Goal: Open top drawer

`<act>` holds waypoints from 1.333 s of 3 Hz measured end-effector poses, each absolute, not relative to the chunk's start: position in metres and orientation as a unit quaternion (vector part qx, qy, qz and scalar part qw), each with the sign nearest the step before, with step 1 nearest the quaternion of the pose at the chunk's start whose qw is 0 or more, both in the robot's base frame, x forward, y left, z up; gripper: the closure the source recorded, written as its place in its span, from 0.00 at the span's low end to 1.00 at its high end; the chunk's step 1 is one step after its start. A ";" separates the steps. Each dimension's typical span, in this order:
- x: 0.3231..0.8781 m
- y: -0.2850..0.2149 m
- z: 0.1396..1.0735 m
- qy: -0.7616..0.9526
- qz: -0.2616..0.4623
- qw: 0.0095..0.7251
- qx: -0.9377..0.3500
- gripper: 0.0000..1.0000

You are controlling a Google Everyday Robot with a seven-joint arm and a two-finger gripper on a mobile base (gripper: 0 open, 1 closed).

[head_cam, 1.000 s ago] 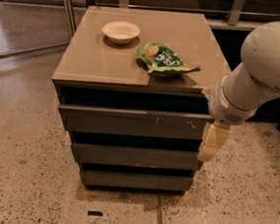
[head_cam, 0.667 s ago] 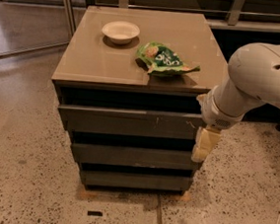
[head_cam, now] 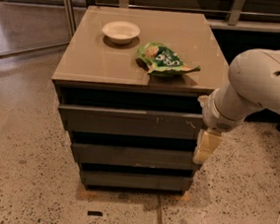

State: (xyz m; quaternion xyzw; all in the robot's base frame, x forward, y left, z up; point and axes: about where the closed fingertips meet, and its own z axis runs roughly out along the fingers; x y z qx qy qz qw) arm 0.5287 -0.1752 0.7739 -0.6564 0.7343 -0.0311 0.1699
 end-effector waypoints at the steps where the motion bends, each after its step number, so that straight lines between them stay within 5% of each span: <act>1: 0.537 -0.175 0.756 0.724 -0.039 0.185 -0.663 0.00; 4: 0.589 -0.172 0.697 0.718 -0.027 0.215 -0.661 0.00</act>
Offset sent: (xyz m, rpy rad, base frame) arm 0.0471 0.0071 -0.0681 0.0562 -0.0663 0.0487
